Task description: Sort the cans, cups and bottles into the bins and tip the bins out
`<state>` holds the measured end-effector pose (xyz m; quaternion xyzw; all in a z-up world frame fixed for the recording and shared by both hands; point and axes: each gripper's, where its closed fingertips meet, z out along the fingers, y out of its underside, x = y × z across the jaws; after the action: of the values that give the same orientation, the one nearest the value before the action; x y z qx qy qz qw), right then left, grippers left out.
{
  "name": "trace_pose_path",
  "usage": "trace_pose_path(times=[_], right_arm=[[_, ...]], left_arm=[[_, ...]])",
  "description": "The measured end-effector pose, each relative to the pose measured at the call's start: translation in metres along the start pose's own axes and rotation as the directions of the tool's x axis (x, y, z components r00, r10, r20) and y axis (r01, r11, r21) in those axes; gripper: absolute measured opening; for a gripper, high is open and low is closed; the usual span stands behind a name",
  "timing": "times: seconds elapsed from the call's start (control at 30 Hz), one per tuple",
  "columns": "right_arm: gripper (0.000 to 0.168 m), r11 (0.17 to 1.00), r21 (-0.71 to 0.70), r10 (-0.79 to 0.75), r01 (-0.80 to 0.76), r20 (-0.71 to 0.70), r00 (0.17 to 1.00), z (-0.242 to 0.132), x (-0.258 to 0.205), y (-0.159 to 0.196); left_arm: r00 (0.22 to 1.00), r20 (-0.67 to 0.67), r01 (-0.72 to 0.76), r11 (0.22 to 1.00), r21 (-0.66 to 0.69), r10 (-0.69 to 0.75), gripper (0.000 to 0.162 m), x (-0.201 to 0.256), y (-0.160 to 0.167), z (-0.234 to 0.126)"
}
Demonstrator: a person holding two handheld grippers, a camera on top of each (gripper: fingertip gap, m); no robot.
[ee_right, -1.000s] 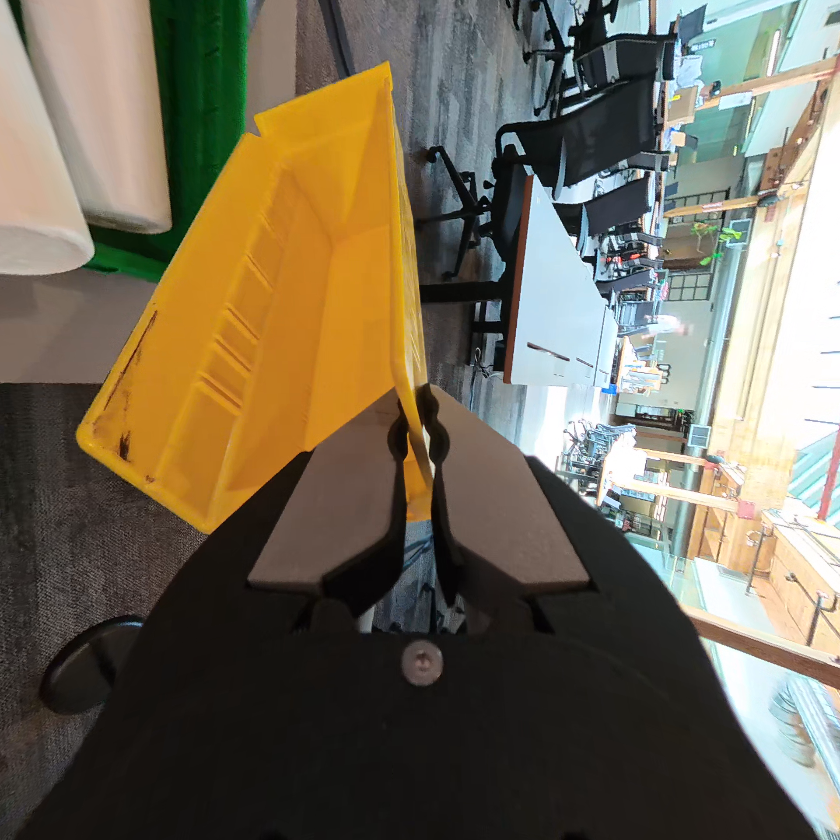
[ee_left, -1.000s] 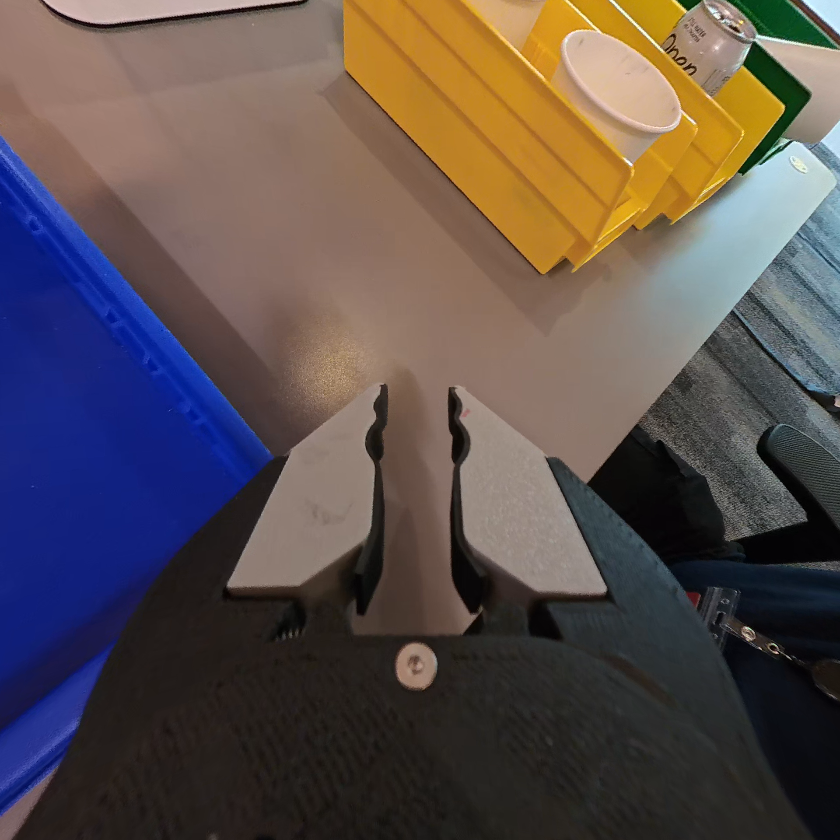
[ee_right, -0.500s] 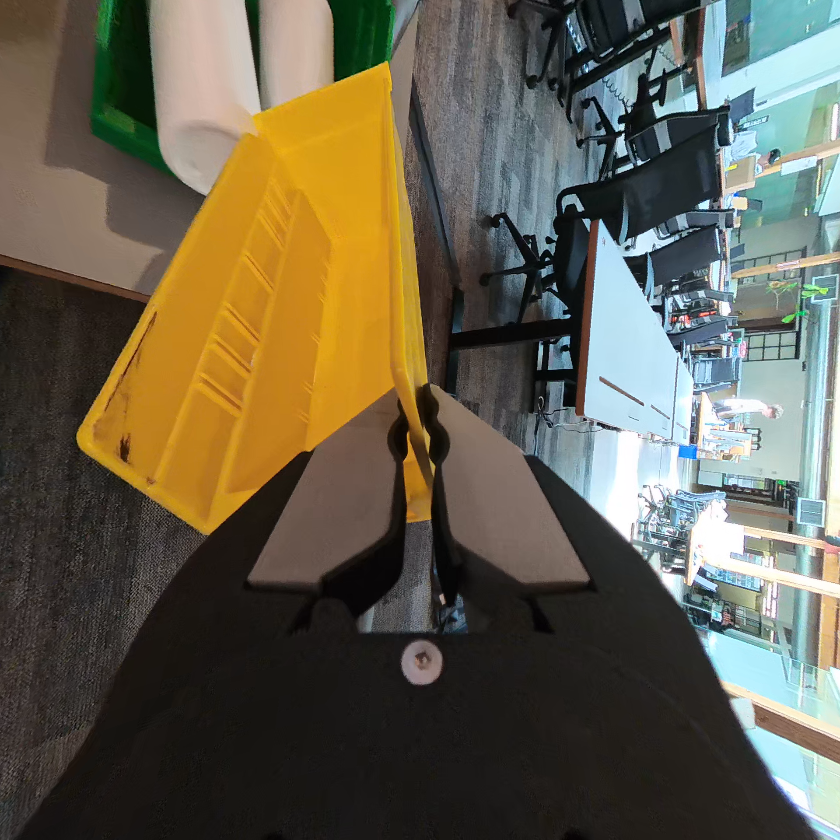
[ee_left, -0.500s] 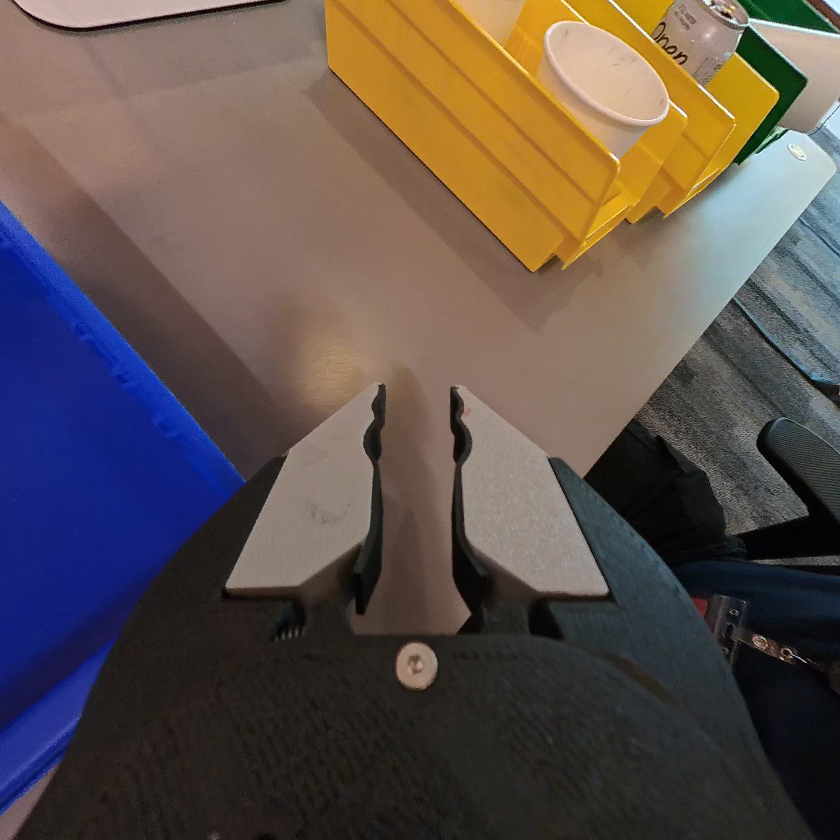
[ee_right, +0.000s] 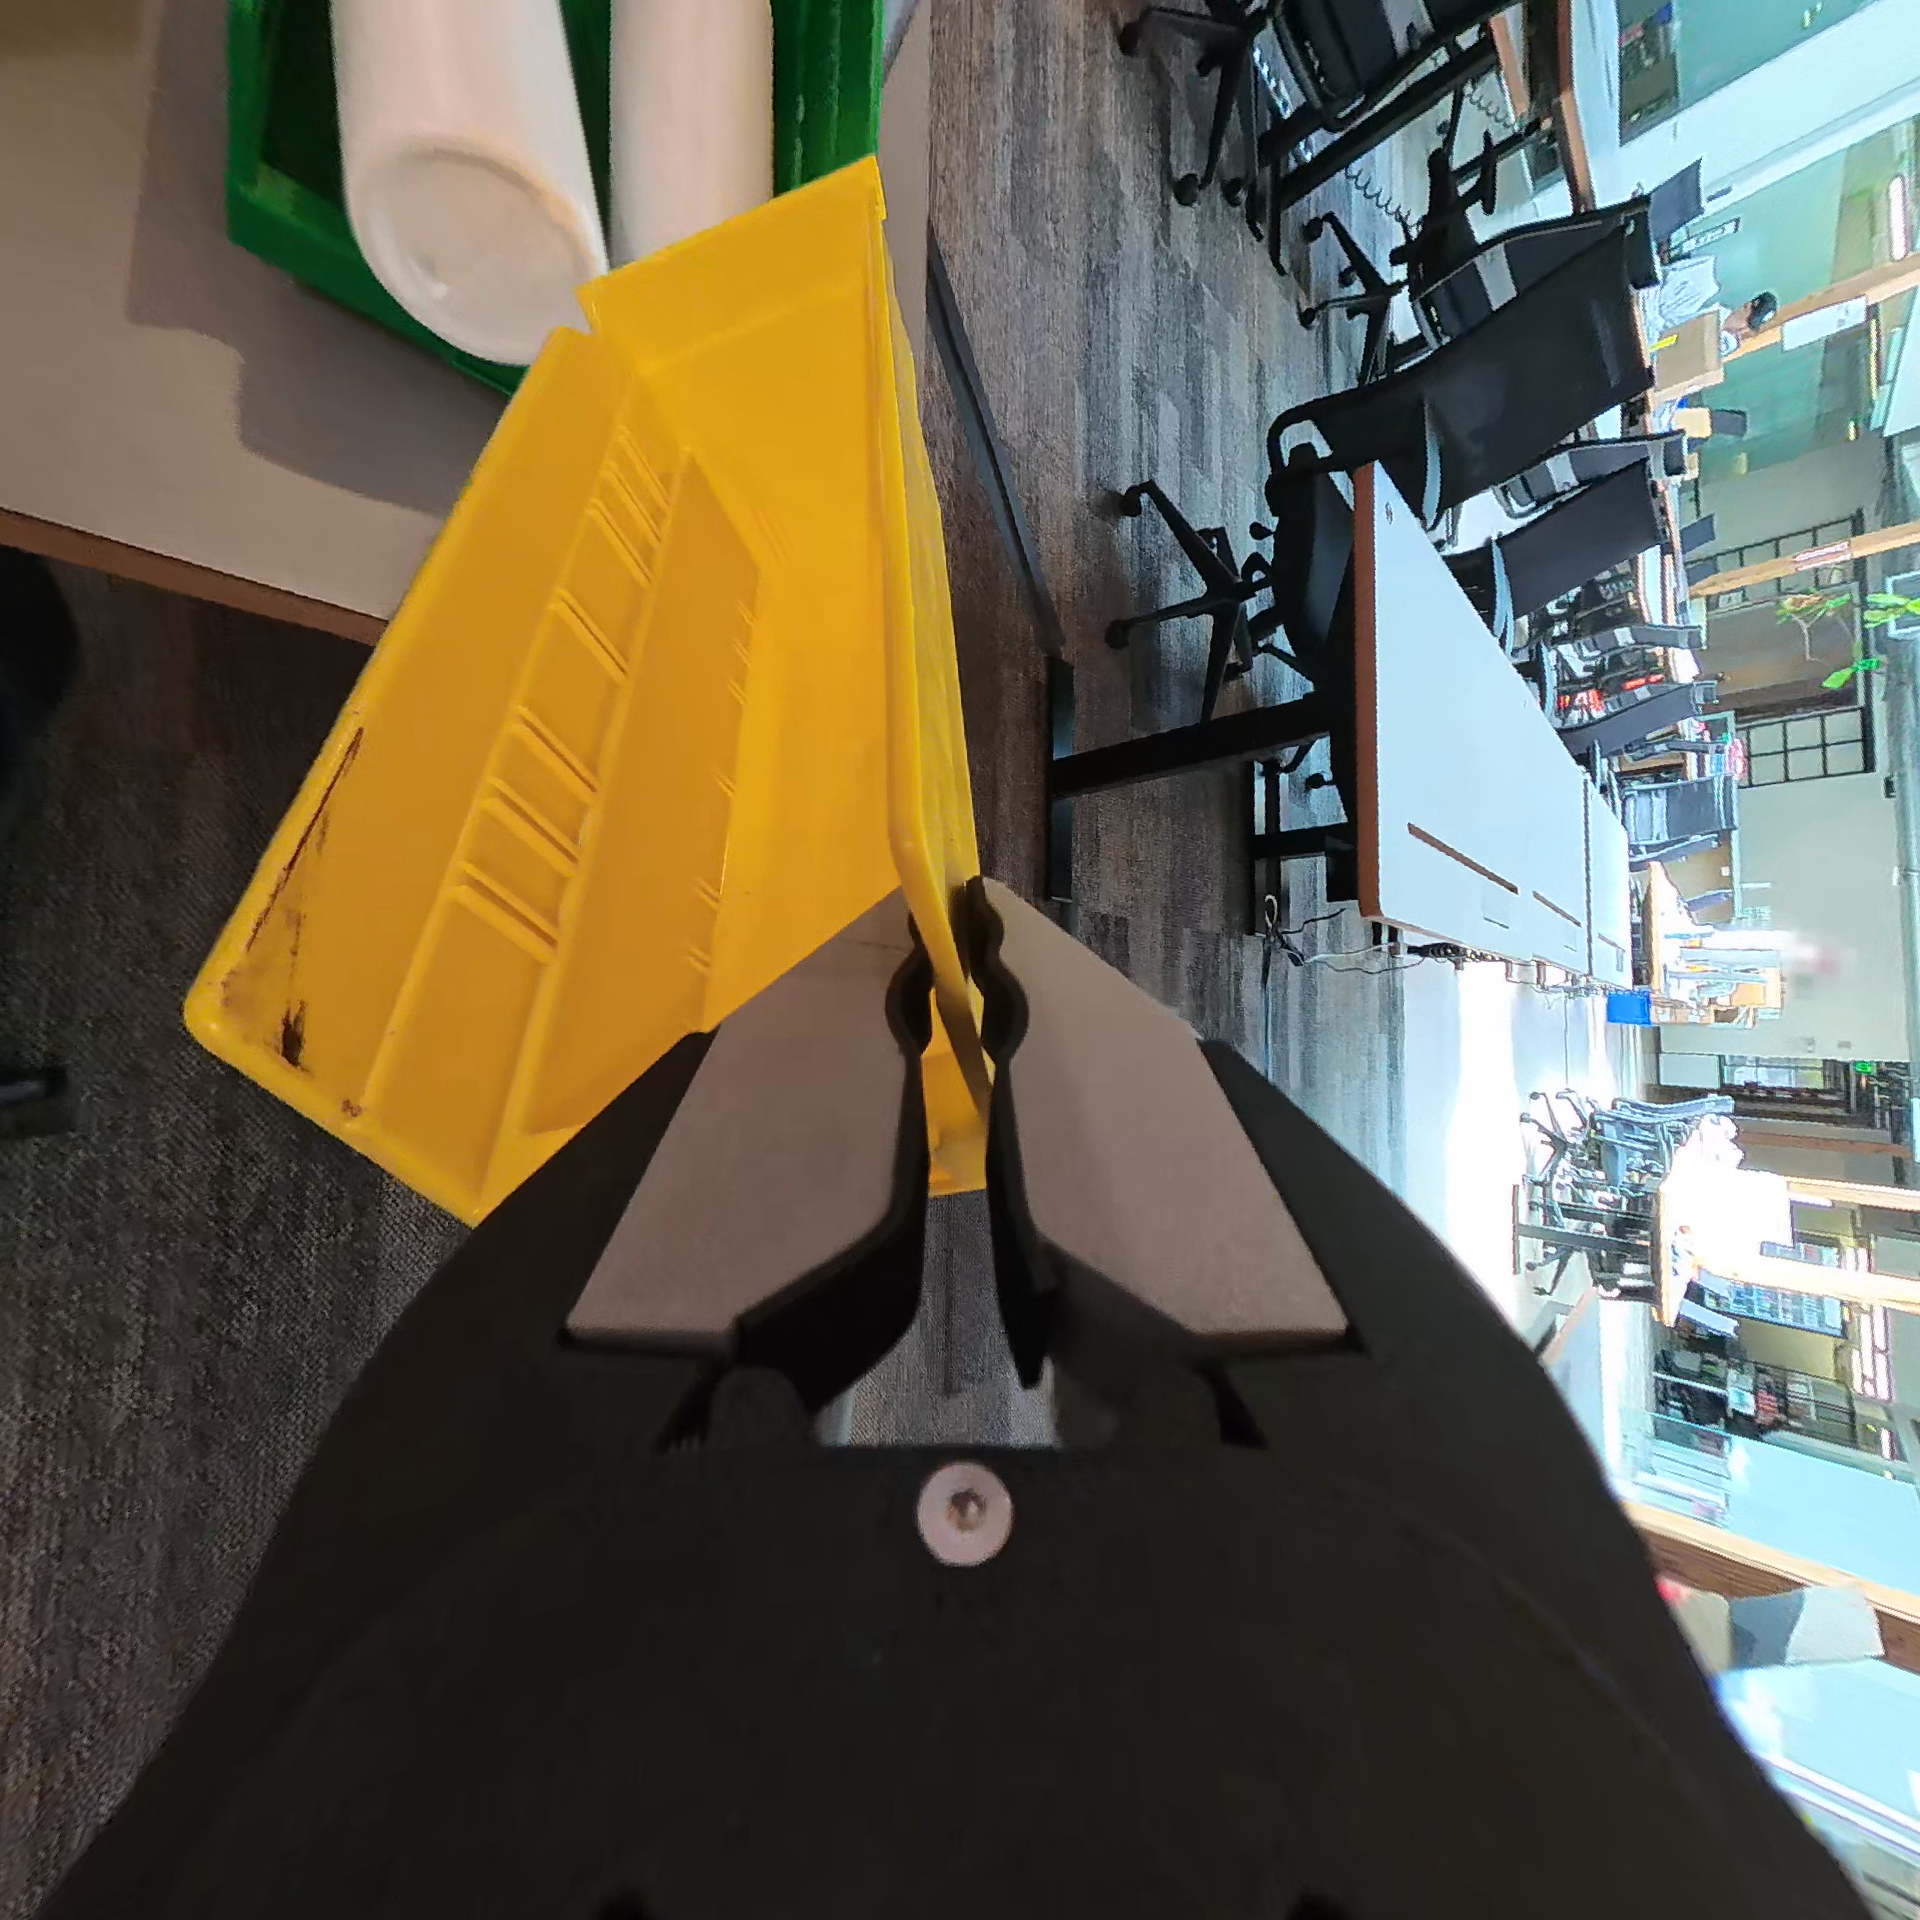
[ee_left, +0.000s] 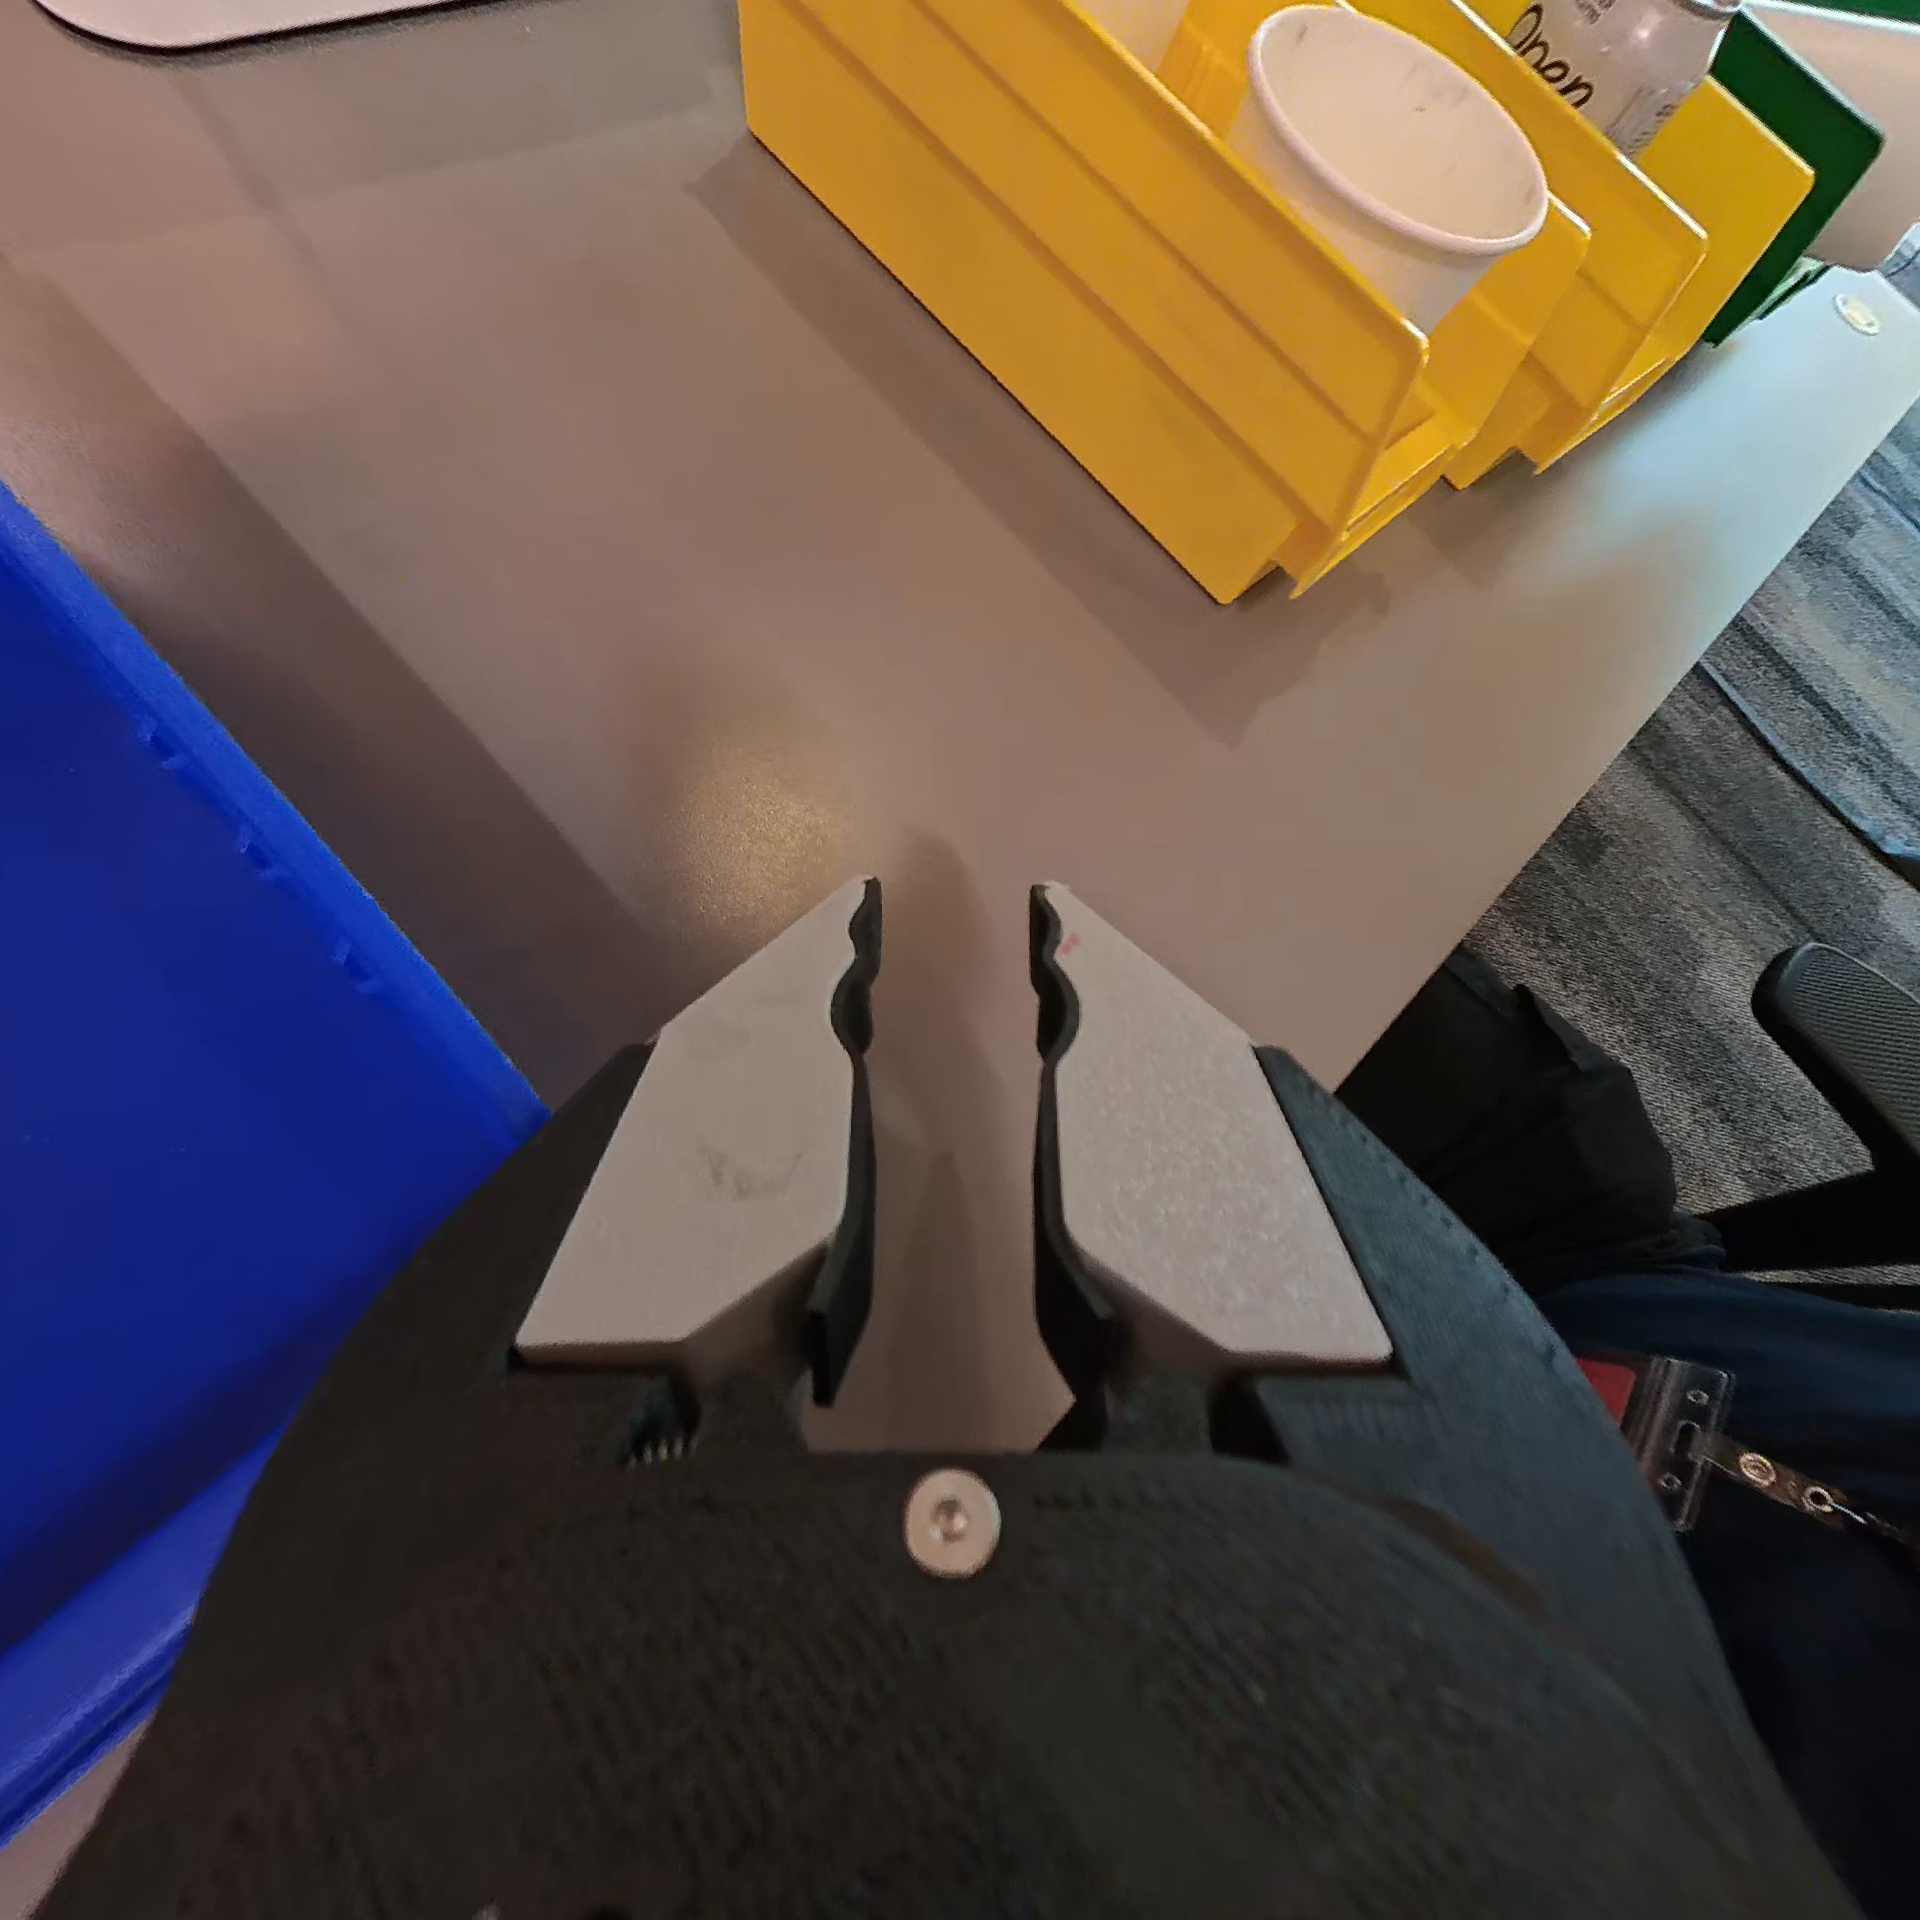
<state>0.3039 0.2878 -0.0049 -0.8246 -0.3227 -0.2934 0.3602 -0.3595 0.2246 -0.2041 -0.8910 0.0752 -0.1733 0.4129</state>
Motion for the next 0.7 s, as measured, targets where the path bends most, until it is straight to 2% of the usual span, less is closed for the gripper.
trace_pose_path(times=[0.1, 0.33, 0.7], right_arm=[[0.002, 0.999, 0.04, 0.015, -0.016, 0.03, 0.999, 0.003, -0.015, -0.005], [0.002, 0.998, 0.065, 0.0, -0.01, 0.14, 0.99, 0.04, -0.067, -0.022], [0.002, 0.996, 0.08, 0.017, -0.033, 0.193, 0.981, 0.039, -0.078, -0.019]], left_arm=[[1.0, -0.002, -0.004, 1.0, -0.007, 0.004, 0.026, 0.002, 0.001, 0.002], [1.0, 0.002, -0.022, 1.0, -0.014, 0.023, 0.027, 0.007, 0.003, 0.0], [1.0, 0.002, -0.01, 1.0, -0.005, 0.01, 0.027, 0.003, 0.003, -0.003]])
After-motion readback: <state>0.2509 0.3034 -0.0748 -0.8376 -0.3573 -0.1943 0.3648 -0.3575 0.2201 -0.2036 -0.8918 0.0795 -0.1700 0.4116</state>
